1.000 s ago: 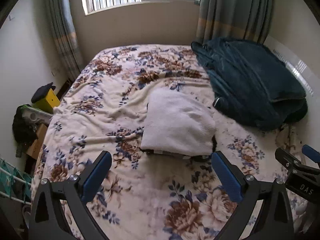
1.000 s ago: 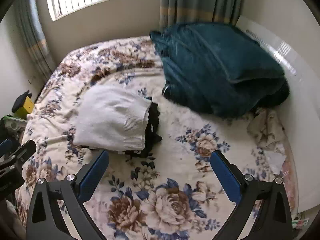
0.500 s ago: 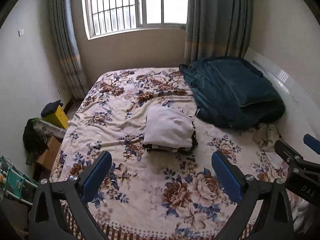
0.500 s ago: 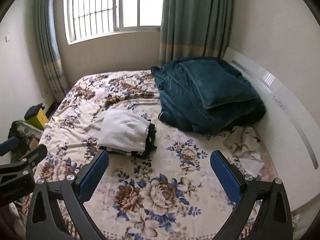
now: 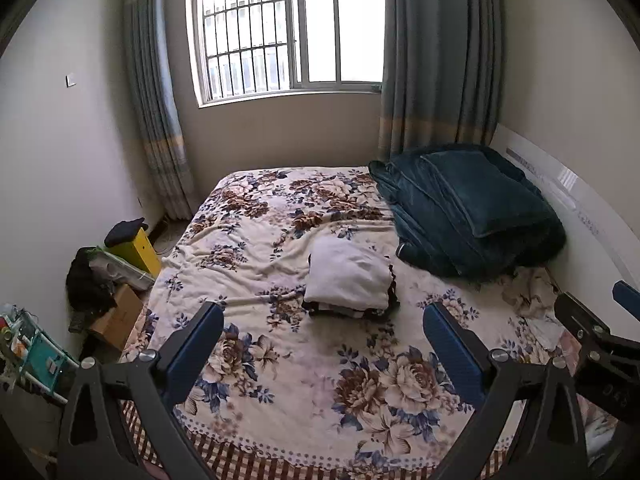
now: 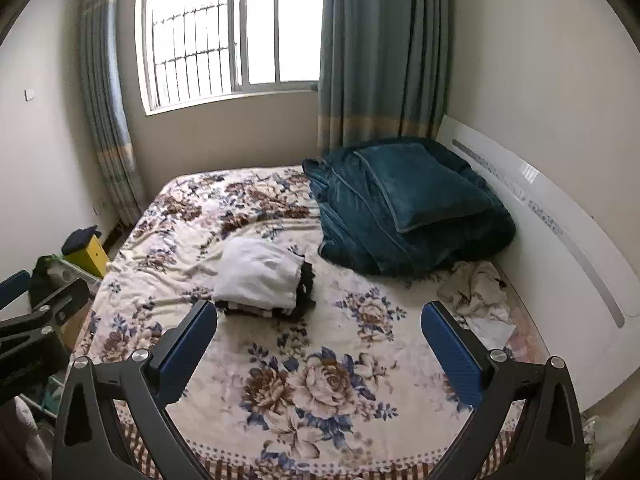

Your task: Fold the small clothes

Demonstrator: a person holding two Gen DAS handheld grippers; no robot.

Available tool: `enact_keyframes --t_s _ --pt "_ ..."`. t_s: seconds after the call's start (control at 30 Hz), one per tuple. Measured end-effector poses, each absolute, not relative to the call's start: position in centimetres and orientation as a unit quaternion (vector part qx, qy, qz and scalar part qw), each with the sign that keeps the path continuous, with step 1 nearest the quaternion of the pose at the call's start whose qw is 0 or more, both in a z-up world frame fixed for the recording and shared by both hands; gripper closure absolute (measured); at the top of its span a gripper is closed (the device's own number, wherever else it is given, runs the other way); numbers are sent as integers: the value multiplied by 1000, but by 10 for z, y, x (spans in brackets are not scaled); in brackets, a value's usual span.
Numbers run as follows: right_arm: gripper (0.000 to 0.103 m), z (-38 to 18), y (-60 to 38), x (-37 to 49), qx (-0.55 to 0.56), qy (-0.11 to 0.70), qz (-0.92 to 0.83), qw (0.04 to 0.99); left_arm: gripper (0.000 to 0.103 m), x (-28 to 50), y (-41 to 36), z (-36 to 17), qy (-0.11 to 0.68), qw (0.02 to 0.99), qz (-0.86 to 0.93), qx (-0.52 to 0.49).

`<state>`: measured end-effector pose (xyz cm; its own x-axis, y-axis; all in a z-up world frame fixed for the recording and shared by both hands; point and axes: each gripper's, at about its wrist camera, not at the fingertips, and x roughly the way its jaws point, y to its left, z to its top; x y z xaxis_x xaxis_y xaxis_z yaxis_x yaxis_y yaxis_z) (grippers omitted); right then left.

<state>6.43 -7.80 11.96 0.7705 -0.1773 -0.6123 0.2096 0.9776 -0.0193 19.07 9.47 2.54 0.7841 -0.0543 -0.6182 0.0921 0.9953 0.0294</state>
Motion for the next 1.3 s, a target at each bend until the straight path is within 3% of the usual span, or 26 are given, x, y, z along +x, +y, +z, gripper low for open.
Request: enact_keyframes --t_s 1.3 --pt "0 124 -77 55 12 311 -76 947 0 166 96 32 317 948 -16 20"
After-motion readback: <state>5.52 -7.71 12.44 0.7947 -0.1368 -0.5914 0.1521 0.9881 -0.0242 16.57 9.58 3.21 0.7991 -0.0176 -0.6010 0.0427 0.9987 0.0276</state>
